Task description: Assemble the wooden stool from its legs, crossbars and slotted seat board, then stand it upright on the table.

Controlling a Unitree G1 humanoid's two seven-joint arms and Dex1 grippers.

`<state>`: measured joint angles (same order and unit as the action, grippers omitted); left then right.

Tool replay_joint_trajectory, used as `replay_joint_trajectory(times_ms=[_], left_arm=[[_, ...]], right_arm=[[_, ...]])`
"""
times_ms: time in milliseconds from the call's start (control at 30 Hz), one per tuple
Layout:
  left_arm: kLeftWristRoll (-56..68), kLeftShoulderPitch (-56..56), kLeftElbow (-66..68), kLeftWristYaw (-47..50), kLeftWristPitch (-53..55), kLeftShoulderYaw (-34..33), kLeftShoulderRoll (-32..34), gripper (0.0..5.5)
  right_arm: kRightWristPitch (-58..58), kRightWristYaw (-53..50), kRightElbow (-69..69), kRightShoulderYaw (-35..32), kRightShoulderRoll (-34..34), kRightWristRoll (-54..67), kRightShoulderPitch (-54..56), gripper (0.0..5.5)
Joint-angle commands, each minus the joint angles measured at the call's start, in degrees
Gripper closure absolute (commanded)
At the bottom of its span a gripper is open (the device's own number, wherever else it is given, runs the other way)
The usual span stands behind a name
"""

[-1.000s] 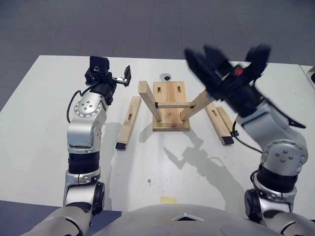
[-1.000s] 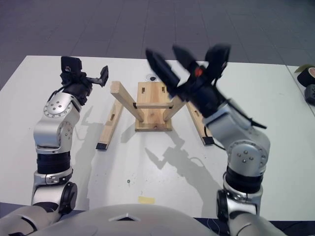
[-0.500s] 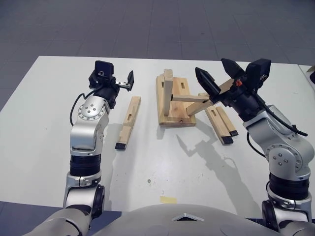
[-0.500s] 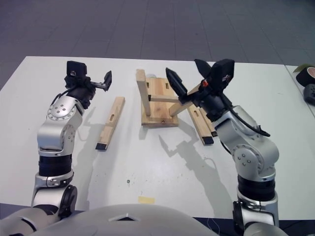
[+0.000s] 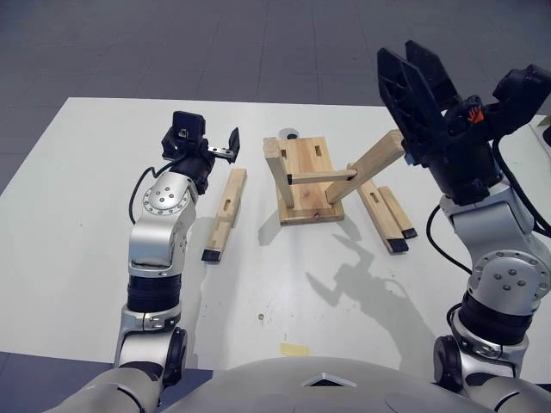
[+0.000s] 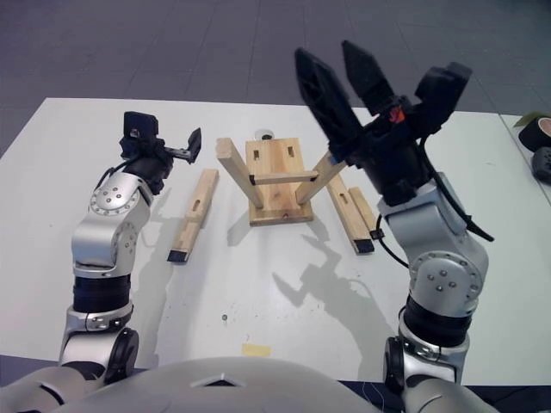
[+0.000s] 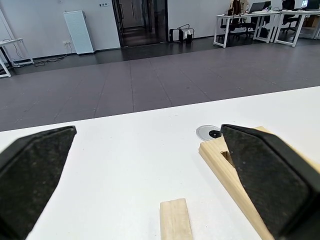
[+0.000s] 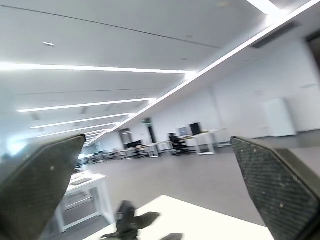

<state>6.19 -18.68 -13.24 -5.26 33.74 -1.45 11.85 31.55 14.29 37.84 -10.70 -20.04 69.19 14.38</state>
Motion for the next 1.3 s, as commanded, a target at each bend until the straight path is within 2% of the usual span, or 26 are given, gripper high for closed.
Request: replay_joint_trajectory(times_ms=[33, 100, 167, 233, 400, 500, 567, 633, 733, 867, 967, 1067, 1300], left_arm=[[-0.52, 0.47, -0.26, -0.04, -0.35, 0.43, -0.53, 0.12], [-0.65, 0.4, -0.07, 0.04, -0.53, 0.41, -0.65, 0.12], [-0.73, 0.32, 0.21, 0.06, -0.67, 0.33, -0.68, 0.12], [-0.85, 0.48, 0.45, -0.01, -0.74, 0.34, -0.61, 0.12], [-1.09, 1.0, 0.3, 0.13, -0.56, 1.01, -1.06, 0.12], [-1.19, 0.7, 0.56, 0.28, -0.63, 1.12, -1.25, 0.12], [-1.31, 0.83, 0.6, 0.19, -0.68, 1.14, -1.25, 0.12], [-1.34, 1.1, 0.47, 0.06, -0.65, 1.08, -1.16, 0.12], [-1.39, 1.2, 0.55, -0.02, -0.57, 1.05, -1.08, 0.12], [-1.57, 1.74, 0.2, 0.15, -0.5, 1.0, -1.24, 0.12], [-1.86, 1.72, 0.26, -0.02, -0.49, 1.2, -1.59, 0.12], [-2.16, 1.59, 0.43, -0.13, -0.62, 1.1, -1.48, 0.1], [-2.46, 1.67, 0.63, -0.33, -0.71, 1.17, -1.1, 0.1]], right_arm=[[6.08, 2.58, 1.72, 7.64, -4.74, -3.64, -5.23, 0.1], [8.13, 0.27, -1.14, 10.1, -4.97, -6.86, -8.65, 0.1], [9.39, -2.83, -4.38, 9.52, -3.77, -6.83, -11.87, 0.1], [8.48, -4.62, -6.73, 8.37, -4.94, -12.47, -13.08, 0.1], [-5.1, -6.06, -13.88, 3.58, -3.49, -28.27, -5.58, 0.1], [-11.52, -6.54, -15.79, 4.54, -1.76, -36.13, -3.17, 0.1], [-12.88, -3.9, -13.77, 4.11, 0.82, -33.04, -3.35, 0.1], [-13.25, -1.43, -10.6, 1.21, 3.52, -24.36, -3.58, 0.1], [-10.13, 0.42, -6.4, -1.42, 3.07, -14.34, -3.95, 0.1], [-3.86, 5.73, -0.9, 3.4, -2.59, -11.71, -6.67, 0.1], [-2.54, 8.6, 0.09, 10.64, -7.54, -22.1, -9.2, 0.1], [-4.15, 6.75, -2.53, 13.78, -6.72, -29.97, -10.13, 0.43], [-4.69, 4.52, -3.24, 15.15, -2.12, -34.5, -10.57, 1.49]])
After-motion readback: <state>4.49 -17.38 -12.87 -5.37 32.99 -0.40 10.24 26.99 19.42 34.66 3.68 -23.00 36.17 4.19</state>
